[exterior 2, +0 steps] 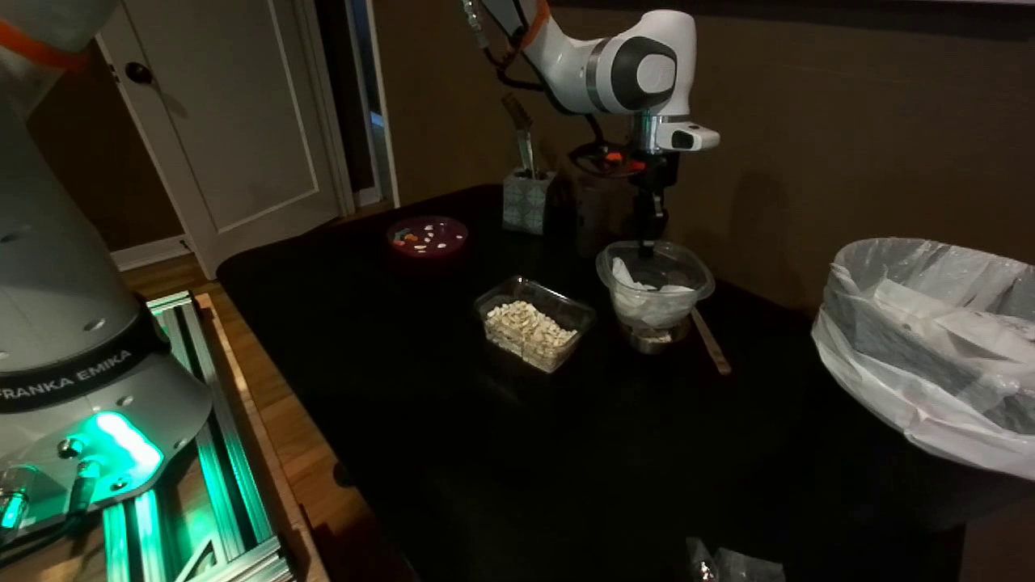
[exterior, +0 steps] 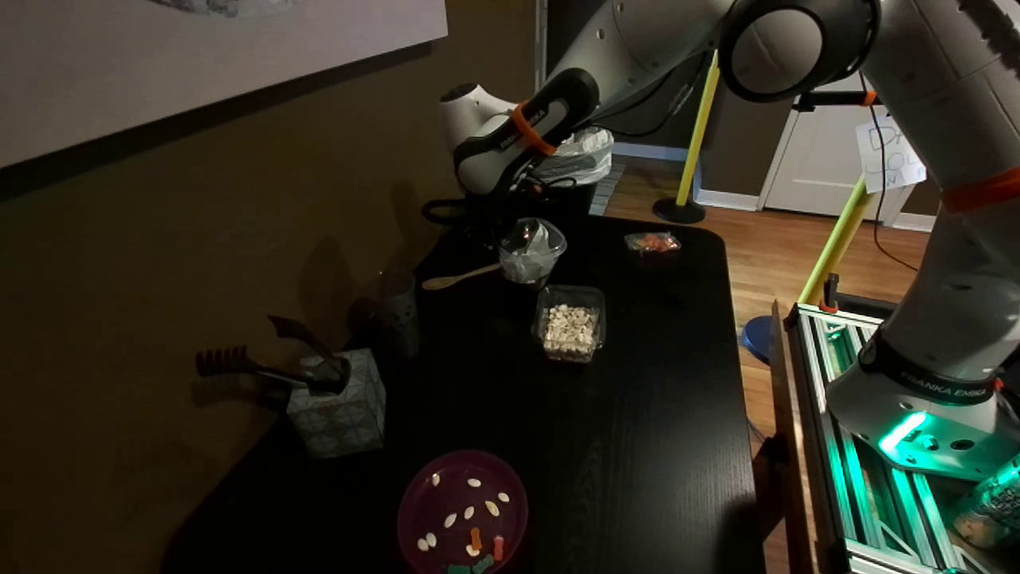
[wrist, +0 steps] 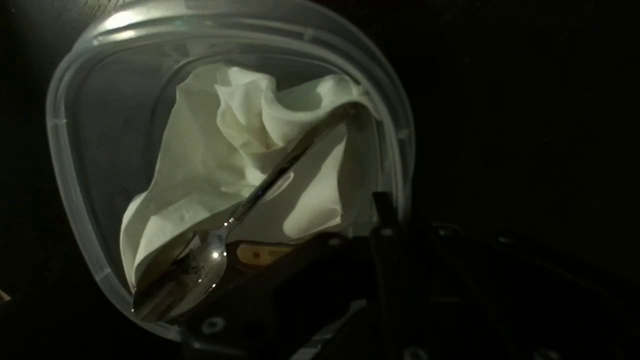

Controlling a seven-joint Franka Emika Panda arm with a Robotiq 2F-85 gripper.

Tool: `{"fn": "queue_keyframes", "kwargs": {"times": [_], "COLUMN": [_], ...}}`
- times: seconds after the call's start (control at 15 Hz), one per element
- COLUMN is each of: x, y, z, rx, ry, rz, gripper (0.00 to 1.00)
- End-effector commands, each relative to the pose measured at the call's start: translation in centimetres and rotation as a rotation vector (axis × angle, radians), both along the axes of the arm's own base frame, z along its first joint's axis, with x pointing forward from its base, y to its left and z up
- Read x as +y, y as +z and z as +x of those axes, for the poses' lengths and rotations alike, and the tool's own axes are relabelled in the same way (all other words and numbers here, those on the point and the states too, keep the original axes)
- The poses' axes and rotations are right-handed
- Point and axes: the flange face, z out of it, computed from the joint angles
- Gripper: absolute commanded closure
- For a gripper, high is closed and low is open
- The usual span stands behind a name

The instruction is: Pick up the clear bowl closer to the wall and put it on top of the silver bowl

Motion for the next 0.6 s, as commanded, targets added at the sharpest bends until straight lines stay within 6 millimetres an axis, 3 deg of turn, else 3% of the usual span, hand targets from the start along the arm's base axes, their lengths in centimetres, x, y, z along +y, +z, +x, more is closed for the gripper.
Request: {"fn": "queue_keyframes", "kwargs": {"times": [0.0,0.33,0.4,0.53], "x": [-0.41,-0.45,-0.46,-0.43], "y": [-0.56,-1.05,-1.07,-1.12], "z": [0.74,0.96,1.03,1.14], "rx": [0.021,0.041,0.038,0.035], "ry": [-0.04,-0.048,-0.048,-0.049], "rz": [-0.003,-0.009,-0.01,-0.01], "gripper": [0.99,0.99,0.7,0.63]}}
